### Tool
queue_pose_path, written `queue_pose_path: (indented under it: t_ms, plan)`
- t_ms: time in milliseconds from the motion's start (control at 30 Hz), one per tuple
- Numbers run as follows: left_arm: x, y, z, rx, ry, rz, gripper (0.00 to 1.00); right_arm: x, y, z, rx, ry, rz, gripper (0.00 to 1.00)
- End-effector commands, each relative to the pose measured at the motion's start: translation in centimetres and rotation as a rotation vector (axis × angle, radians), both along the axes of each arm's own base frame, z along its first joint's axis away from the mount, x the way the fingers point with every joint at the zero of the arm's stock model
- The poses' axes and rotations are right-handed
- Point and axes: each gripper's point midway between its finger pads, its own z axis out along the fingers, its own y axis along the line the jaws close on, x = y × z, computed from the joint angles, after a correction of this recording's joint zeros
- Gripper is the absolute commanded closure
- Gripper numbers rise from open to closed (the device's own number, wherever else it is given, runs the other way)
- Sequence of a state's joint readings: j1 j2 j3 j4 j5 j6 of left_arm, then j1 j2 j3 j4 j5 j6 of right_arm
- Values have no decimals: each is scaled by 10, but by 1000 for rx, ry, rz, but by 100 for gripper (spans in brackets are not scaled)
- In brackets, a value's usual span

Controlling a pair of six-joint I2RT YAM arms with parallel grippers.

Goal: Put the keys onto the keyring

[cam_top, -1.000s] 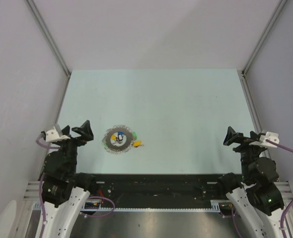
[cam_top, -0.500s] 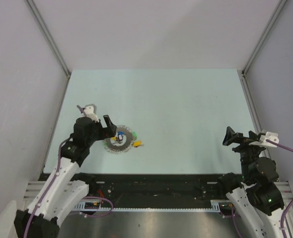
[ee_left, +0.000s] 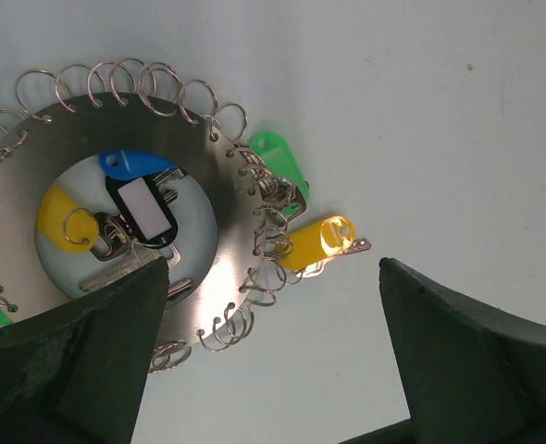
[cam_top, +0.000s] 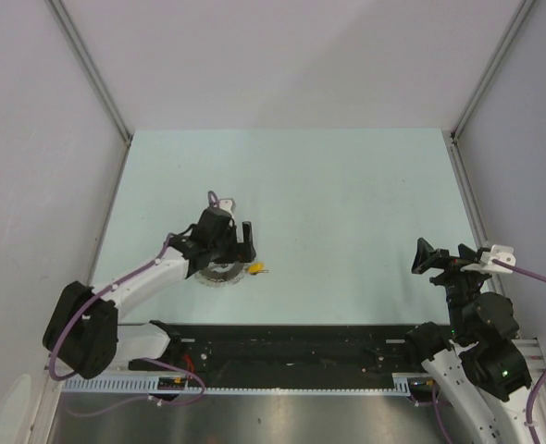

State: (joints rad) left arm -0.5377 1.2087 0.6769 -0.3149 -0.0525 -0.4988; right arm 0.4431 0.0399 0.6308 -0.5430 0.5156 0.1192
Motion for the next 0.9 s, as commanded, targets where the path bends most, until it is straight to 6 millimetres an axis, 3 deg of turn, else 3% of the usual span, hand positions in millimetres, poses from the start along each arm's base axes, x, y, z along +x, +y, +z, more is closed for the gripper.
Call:
queue_pose_path:
  t_ms: [0,233,333,767,867]
  plan:
    - [19,-17,5,7,-21,-1,4,-6,-3,14,23,-38,-2,0]
    - [23,-20,-14,87,27,-9,27,-6,-4,14,22,-38,-4,0]
    - [21,-13,-25,170,53,4,31,-6,-4,14,24,-38,-4,0]
    - [13,-6,-51,317,116,-21,31,-5,-4,13,18,-39,-6,0]
    - [8,-10,-57,309,138,-48,36,-5,-4,12,16,-37,-7,0]
